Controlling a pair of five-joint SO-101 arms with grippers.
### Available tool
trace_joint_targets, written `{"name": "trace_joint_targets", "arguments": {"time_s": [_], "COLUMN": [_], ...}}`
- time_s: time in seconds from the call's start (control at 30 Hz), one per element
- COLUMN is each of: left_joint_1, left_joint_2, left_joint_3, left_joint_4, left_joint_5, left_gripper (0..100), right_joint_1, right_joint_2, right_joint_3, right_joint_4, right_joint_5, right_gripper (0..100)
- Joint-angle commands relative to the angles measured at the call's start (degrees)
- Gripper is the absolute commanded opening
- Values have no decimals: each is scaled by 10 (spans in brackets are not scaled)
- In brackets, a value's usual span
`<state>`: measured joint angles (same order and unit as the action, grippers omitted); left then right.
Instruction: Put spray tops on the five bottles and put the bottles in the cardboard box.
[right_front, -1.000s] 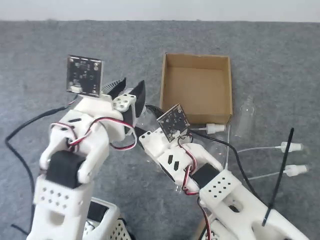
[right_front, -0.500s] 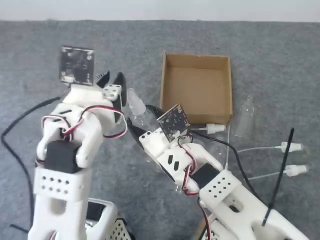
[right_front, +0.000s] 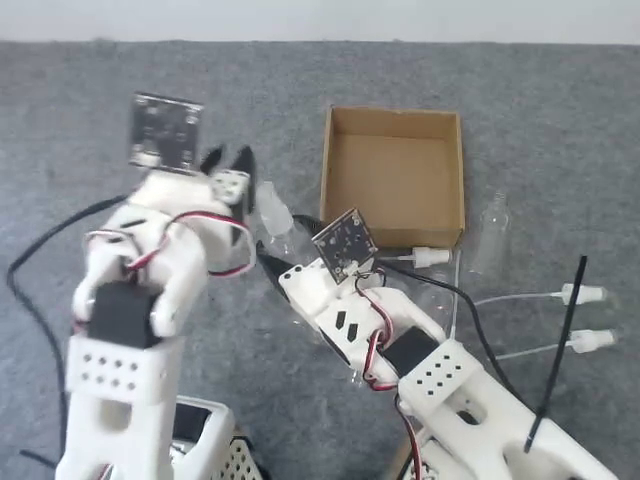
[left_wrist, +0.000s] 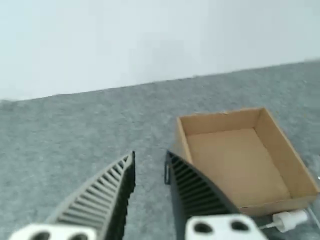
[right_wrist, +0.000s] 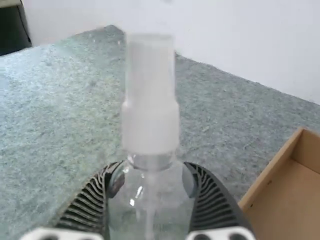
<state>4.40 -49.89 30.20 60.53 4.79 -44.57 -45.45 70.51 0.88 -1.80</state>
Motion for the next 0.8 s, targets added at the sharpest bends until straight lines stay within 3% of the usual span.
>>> {"name": "trace_joint_targets", "arguments": {"time_s": [0.0, 0.27, 0.4, 0.53, 0.77], "left_joint_1": [-33, -29, 19, 88, 97], "left_joint_2": [-76, -238, -301, -360, -382], "left_joint_3": [-35, 187, 284, 364, 452], "left_joint_4": [34, -16, -52, -65, -151], "left_joint_5": [-5, -6, -5, -4, -9], "left_gripper": [147, 160, 164, 268, 316], "right_joint_1": [28, 103, 106, 102, 83], "right_joint_2": [-22, -15, 31, 128, 200], "right_joint_3": [-33, -156, -255, -358, -476], "right_joint_4": [29, 93, 133, 169, 296], "right_joint_5": [-6, -8, -6, -9, -8], "right_gripper": [6, 6, 6, 6, 6]}}
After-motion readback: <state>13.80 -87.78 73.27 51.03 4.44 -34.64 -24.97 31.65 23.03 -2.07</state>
